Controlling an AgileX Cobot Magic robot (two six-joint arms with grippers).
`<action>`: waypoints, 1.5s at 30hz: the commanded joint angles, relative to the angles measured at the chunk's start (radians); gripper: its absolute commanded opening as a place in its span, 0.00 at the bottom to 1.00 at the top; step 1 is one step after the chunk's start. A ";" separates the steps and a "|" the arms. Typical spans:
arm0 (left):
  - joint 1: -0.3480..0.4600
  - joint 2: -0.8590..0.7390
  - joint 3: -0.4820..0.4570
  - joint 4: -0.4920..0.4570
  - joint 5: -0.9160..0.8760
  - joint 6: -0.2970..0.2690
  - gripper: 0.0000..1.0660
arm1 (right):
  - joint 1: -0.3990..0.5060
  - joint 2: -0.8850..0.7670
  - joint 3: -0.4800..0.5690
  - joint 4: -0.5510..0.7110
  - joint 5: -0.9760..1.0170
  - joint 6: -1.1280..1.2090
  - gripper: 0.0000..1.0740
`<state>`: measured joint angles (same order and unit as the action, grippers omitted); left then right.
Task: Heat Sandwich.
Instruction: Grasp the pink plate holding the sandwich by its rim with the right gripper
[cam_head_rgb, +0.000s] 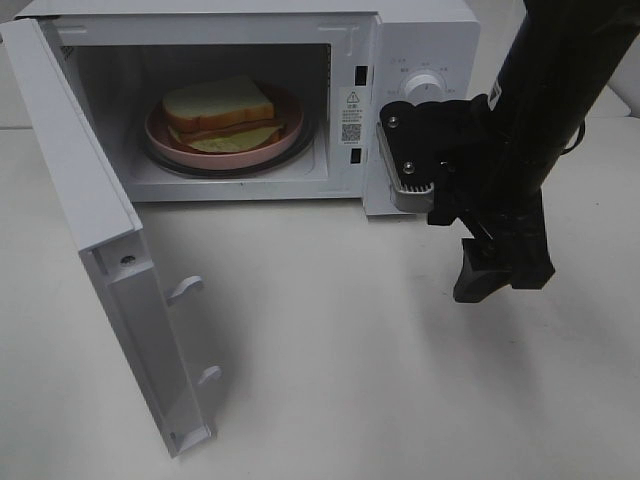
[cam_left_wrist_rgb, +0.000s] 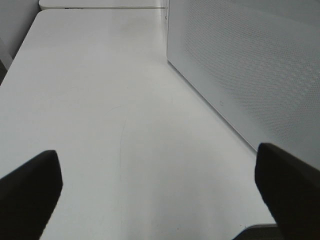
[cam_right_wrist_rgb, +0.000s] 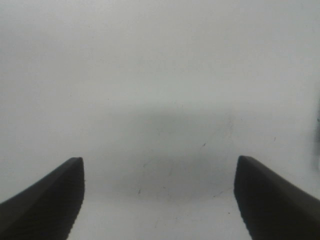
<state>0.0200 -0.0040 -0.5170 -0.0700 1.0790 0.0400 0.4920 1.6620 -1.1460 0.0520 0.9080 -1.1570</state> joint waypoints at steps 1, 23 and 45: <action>-0.004 -0.009 0.002 -0.002 -0.009 -0.001 0.94 | -0.001 -0.009 -0.003 0.007 -0.003 0.033 0.80; -0.004 -0.009 0.002 -0.002 -0.009 -0.001 0.94 | 0.115 0.057 -0.135 -0.158 -0.143 0.033 0.78; -0.004 -0.009 0.002 -0.002 -0.009 -0.001 0.94 | 0.150 0.297 -0.400 -0.149 -0.273 0.030 0.77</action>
<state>0.0200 -0.0040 -0.5170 -0.0700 1.0790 0.0400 0.6390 1.9400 -1.5300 -0.1010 0.6470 -1.1360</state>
